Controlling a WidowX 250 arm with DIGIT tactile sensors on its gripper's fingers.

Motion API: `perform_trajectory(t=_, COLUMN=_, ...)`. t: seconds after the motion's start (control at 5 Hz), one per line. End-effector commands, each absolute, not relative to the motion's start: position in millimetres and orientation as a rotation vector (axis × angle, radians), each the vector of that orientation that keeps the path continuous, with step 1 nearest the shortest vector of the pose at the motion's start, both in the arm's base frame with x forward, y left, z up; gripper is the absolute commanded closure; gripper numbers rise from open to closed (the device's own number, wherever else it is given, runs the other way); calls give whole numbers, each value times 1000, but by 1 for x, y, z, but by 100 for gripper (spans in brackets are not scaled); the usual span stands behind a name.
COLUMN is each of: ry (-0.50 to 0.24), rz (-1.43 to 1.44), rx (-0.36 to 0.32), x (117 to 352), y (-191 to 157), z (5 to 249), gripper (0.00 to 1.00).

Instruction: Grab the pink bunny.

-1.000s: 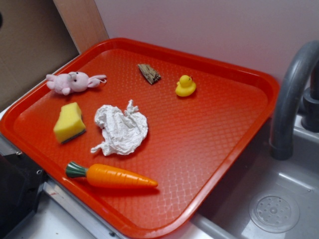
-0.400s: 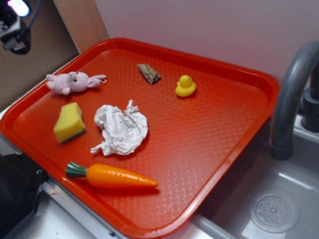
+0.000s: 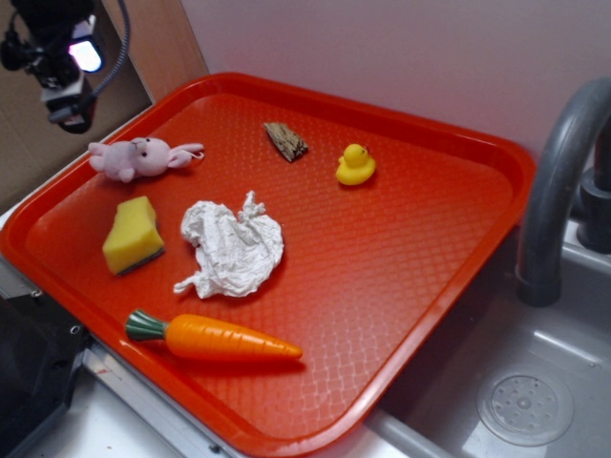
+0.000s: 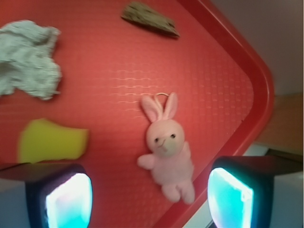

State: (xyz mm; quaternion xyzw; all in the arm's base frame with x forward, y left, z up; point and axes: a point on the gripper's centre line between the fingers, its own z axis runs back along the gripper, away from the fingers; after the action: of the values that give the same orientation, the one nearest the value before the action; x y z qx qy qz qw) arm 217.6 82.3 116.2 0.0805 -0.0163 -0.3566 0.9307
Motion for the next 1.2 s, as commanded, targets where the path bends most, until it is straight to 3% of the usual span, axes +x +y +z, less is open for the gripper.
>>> perform_trajectory(t=0.0, ry=105, rz=-802, rx=218, x=242, y=91, z=59, gripper=0)
perform_trajectory(t=0.2, ry=144, rz=-820, rx=186, x=236, y=97, z=35, gripper=0)
perform_trajectory(t=0.4, ry=195, rz=-852, rx=166, x=224, y=98, z=25, gripper=85)
perform_trajectory(t=0.6, ry=115, rz=-789, rx=116, x=218, y=101, z=28, gripper=100)
perform_trajectory(t=0.8, ry=72, rz=-663, rx=156, x=216, y=95, z=41, gripper=100)
perform_trajectory(t=1.0, ry=27, rz=-396, rx=280, x=233, y=61, z=62, gripper=100)
